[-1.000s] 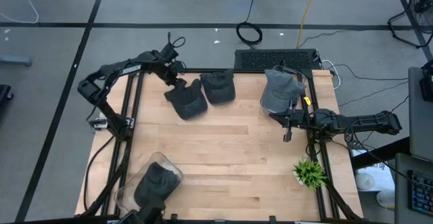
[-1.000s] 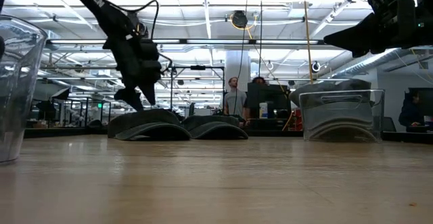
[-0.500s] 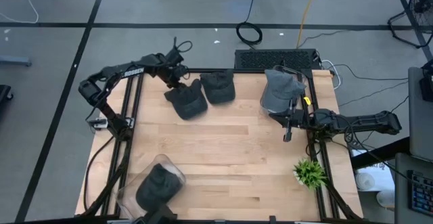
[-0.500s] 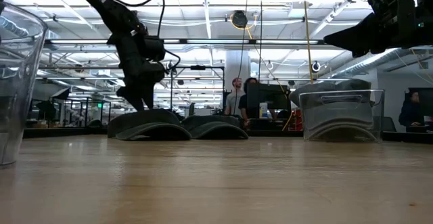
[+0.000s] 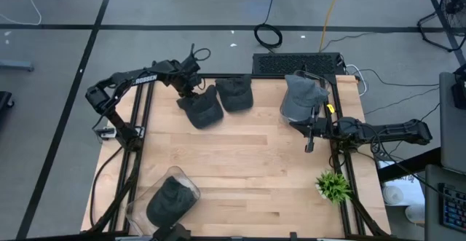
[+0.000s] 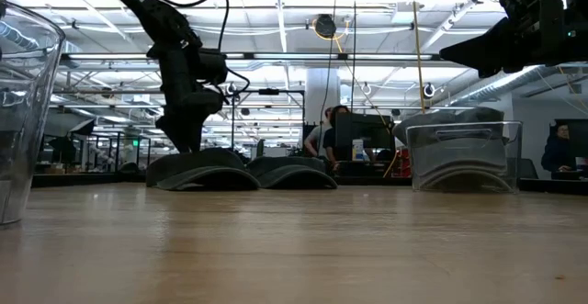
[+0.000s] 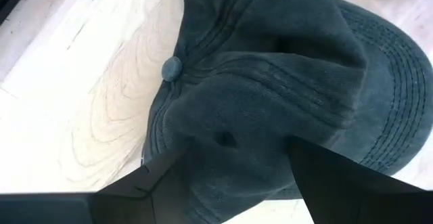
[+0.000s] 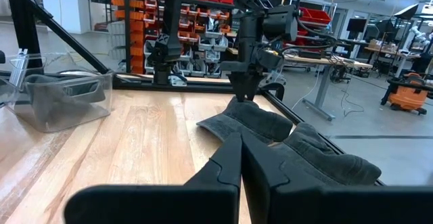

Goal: Pick & Place hat
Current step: Put the left black cap into the bottom transparent bin

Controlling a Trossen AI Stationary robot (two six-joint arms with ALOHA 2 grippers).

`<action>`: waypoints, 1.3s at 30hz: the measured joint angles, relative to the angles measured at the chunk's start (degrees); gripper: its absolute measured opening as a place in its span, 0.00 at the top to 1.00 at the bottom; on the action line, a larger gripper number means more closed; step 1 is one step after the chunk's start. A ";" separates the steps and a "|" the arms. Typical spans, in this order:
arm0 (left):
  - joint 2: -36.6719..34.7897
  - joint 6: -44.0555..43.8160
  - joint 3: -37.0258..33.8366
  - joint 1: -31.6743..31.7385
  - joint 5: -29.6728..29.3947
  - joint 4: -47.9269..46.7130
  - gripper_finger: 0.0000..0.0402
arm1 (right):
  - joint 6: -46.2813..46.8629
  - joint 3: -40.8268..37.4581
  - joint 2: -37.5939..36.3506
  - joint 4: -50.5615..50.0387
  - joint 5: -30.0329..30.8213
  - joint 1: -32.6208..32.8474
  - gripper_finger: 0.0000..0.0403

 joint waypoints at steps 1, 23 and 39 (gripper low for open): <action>0.00 0.20 0.00 -0.10 -0.28 -0.12 0.40 | -0.01 0.00 0.01 -0.01 0.00 0.00 1.00; -0.60 3.45 5.51 -0.85 1.62 -4.08 0.99 | -0.01 0.00 0.00 -0.02 0.00 0.01 1.00; -1.73 7.44 33.00 -19.44 -0.16 -36.88 1.00 | 0.00 0.00 0.02 -0.02 0.00 -0.01 1.00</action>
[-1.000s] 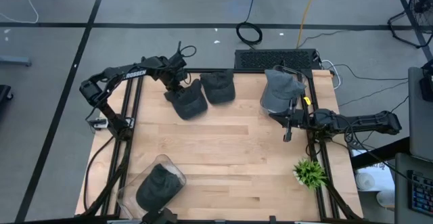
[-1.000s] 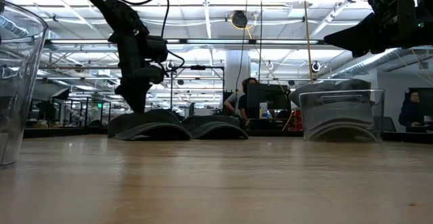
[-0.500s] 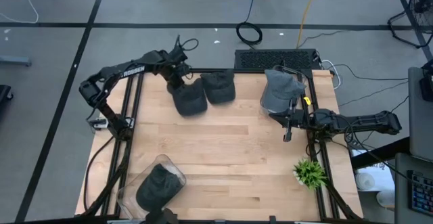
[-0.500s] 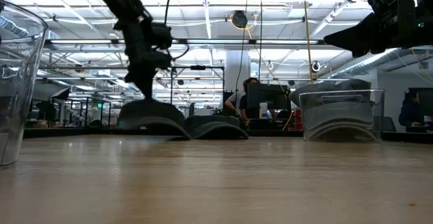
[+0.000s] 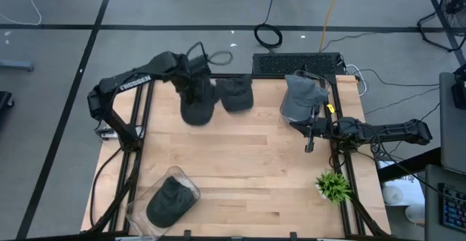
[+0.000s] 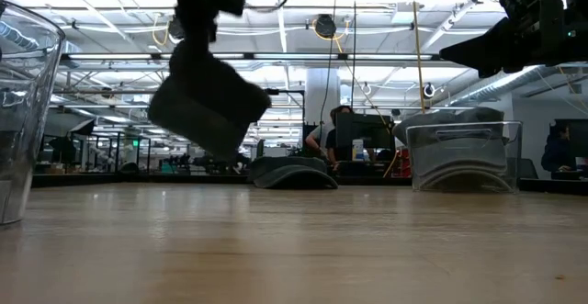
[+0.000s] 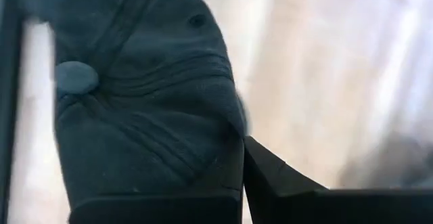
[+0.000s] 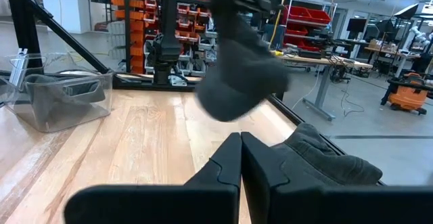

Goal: Pick & Place hat
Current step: Put the left black cap into the bottom transparent bin

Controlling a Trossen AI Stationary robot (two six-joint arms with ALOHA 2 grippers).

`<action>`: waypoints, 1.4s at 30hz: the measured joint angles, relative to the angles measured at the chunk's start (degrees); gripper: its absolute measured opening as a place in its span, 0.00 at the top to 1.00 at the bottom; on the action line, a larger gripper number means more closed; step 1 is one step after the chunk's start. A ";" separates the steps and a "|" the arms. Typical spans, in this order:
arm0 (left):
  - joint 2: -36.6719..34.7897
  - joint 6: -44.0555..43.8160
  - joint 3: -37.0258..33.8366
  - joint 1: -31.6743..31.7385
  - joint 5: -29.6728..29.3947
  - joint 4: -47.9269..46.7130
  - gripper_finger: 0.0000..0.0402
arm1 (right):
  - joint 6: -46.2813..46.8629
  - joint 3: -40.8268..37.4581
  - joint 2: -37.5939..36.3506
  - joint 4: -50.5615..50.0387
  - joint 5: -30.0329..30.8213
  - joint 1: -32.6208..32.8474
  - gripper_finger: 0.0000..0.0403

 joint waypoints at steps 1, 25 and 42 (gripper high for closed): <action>0.01 0.03 1.25 -2.13 0.51 -2.21 1.00 | -0.02 0.00 0.00 0.00 0.00 0.02 1.00; -9.47 -38.89 4.14 -51.03 -8.25 -6.90 1.00 | -0.01 -0.02 0.33 0.00 0.00 0.01 1.00; -8.81 -57.16 4.10 -65.47 -12.59 -5.37 1.00 | -0.02 -0.02 0.33 0.00 0.00 0.02 1.00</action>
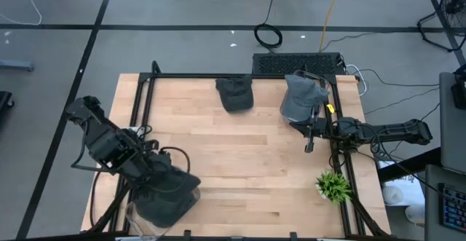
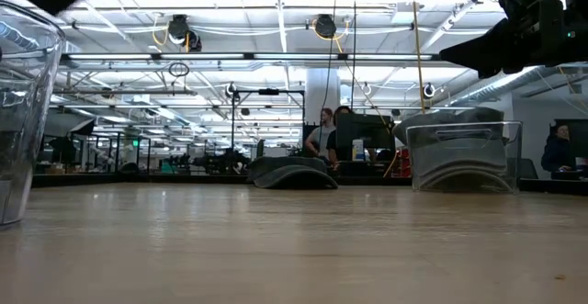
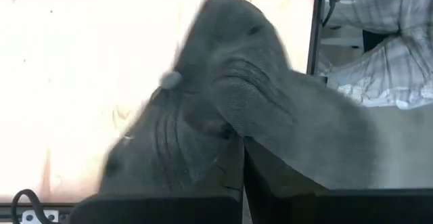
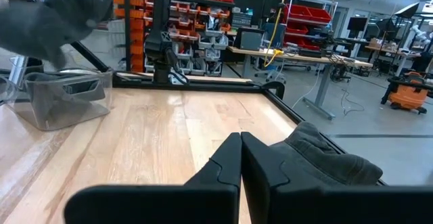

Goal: Pick & Place hat
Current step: Put the left black cap into the bottom transparent bin

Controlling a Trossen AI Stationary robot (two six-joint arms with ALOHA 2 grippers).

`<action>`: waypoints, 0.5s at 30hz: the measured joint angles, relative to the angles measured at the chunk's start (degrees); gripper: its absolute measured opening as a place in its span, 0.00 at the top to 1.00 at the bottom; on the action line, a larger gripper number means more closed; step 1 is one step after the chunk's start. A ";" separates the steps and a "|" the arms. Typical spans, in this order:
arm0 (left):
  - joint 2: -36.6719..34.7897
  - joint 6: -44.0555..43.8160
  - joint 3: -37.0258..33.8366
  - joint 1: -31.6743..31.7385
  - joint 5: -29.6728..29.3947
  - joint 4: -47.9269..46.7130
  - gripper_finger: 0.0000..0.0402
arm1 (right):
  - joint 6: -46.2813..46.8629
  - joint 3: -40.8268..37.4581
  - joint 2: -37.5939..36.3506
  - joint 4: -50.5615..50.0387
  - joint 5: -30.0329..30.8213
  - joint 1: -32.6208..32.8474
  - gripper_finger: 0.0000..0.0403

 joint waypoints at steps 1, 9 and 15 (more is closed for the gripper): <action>0.00 -0.70 -0.02 -0.31 -0.33 0.08 1.00 | 0.00 0.00 0.00 0.00 0.00 0.00 1.00; 3.12 -6.34 -0.02 -4.52 -2.29 1.74 1.00 | 0.00 0.00 0.00 0.00 0.00 -0.01 1.00; 6.04 -12.07 -0.02 -6.64 -0.38 1.70 1.00 | 0.00 0.00 0.00 0.01 0.00 0.00 1.00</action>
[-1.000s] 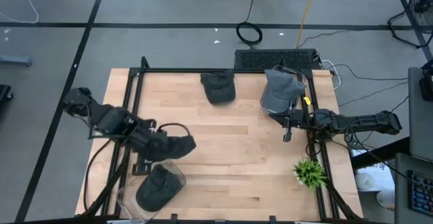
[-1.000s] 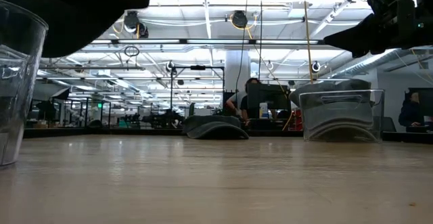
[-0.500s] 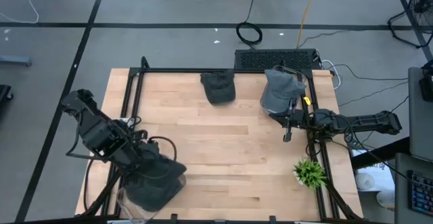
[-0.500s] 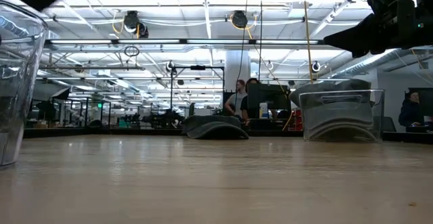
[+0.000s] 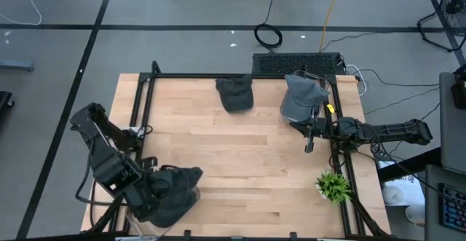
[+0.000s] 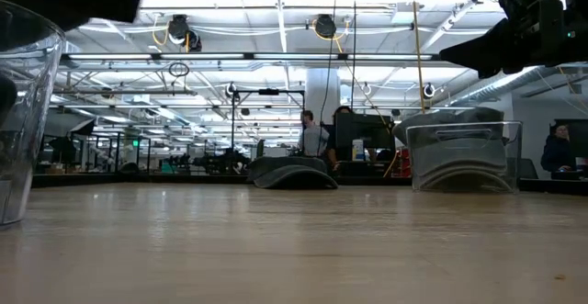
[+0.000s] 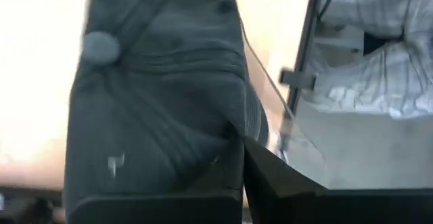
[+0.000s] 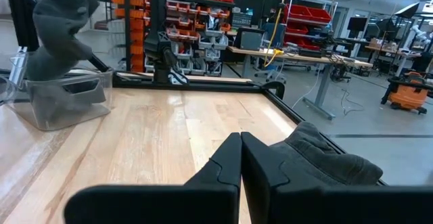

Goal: Pick & Place hat
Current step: Put the left black cap into the bottom transparent bin

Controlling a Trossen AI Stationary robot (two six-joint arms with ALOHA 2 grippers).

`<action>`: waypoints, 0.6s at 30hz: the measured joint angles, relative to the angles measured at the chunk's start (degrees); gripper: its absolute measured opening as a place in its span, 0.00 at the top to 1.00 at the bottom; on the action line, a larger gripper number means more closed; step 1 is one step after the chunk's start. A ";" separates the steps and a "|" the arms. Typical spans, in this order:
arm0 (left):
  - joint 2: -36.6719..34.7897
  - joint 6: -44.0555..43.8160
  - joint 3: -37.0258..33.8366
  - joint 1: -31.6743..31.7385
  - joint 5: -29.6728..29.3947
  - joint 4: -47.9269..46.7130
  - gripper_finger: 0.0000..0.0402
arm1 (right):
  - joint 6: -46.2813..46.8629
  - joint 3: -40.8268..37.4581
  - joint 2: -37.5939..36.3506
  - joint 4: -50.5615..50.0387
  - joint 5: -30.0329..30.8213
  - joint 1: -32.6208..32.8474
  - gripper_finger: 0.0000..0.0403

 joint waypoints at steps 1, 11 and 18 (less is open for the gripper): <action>0.31 -0.78 0.00 -0.33 1.00 -0.05 1.00 | 0.02 0.00 0.00 -0.01 0.00 -0.01 1.00; 0.43 -5.70 0.00 -4.40 1.45 -1.43 1.00 | 0.02 0.00 -0.01 -0.01 0.00 -0.02 1.00; 0.43 1.72 0.00 -3.82 -3.21 1.67 1.00 | 0.01 0.00 -0.02 -0.01 0.00 -0.01 1.00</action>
